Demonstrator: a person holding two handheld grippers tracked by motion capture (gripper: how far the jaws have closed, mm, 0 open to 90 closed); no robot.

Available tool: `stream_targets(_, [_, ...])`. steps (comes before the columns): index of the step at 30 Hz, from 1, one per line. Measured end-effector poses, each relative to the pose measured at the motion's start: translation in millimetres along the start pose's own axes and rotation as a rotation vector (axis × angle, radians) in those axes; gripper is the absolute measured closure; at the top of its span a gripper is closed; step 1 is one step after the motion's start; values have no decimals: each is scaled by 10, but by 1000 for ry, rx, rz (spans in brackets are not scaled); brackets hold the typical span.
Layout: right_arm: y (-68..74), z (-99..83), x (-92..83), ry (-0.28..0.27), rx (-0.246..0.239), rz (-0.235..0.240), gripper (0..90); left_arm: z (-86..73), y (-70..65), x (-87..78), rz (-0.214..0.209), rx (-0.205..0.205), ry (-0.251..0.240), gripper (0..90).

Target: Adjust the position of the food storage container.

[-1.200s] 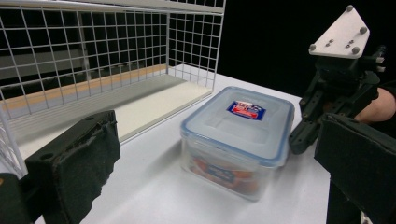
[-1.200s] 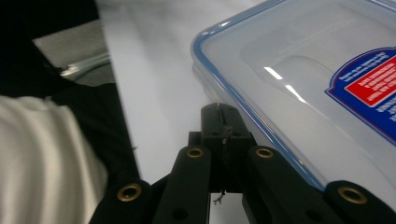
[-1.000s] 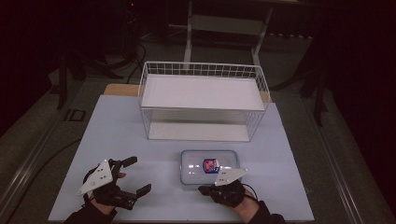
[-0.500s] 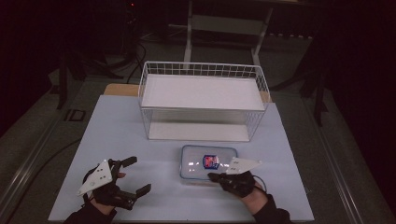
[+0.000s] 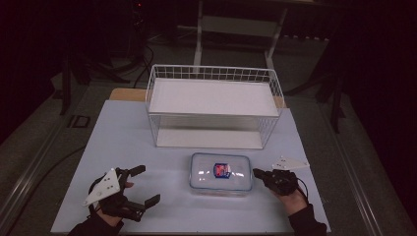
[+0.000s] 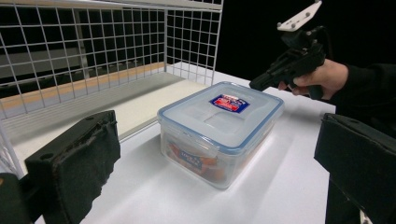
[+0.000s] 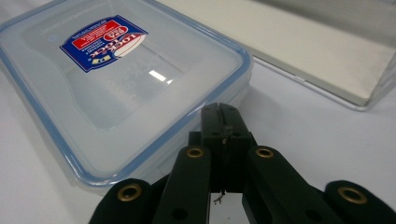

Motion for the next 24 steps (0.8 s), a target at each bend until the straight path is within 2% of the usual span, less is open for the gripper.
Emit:
stream_targets(10, [-18, 72, 70, -8, 10, 10, 900, -4, 2, 8, -2, -4, 1, 2])
stream_targets(24, [168, 256, 322, 6, -34, 50, 900, -16, 3, 18, -5, -8, 4, 2])
Point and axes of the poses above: each handheld gripper's, and its own axes: x roughly forward along the jaws, z roughly out of its top, y roughly to its left, the point moved 9 cm from there along x, roughly forward along the jaws, and after that the axes turned 3 degrees about y, right-handed, at the moved point
